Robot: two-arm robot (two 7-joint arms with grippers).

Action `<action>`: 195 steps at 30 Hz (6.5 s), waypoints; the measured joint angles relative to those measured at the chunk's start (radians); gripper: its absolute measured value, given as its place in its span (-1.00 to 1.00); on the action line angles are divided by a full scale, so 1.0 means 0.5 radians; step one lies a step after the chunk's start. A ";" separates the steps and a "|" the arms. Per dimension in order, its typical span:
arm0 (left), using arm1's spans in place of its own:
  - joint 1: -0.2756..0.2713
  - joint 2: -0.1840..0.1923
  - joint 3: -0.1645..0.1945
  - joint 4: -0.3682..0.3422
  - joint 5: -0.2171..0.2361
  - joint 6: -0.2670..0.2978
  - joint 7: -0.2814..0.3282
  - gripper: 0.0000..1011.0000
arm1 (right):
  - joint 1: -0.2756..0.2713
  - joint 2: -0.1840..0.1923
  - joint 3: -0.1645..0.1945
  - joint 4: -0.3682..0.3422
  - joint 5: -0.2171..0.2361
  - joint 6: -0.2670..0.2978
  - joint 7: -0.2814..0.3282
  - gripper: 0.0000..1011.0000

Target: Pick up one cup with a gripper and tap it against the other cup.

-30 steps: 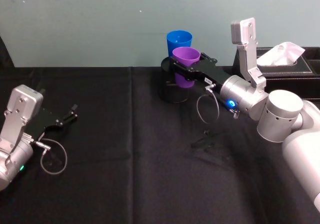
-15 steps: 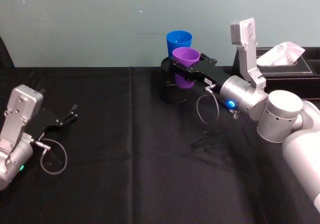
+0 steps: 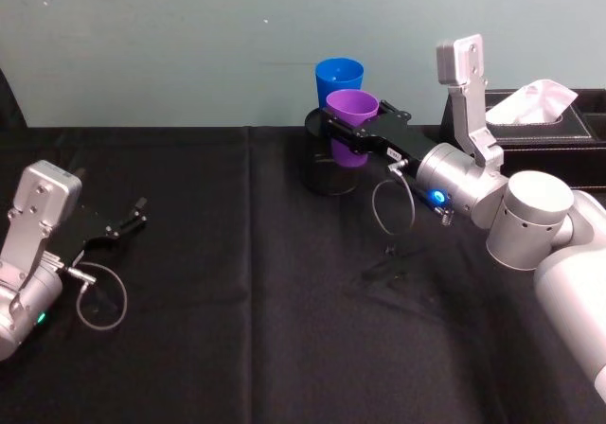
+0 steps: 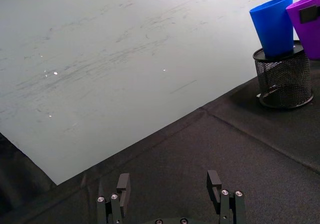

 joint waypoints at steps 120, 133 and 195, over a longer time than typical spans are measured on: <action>0.000 0.000 0.000 0.000 0.000 0.000 0.000 0.98 | 0.000 0.000 0.000 0.000 0.000 0.000 0.000 0.47; 0.000 0.000 0.000 0.000 0.000 0.000 0.000 0.98 | 0.000 0.000 0.000 0.000 0.000 0.000 0.000 0.47; 0.000 0.000 0.000 0.000 0.000 0.000 0.000 0.98 | 0.000 0.000 0.000 0.000 0.000 0.000 0.000 0.47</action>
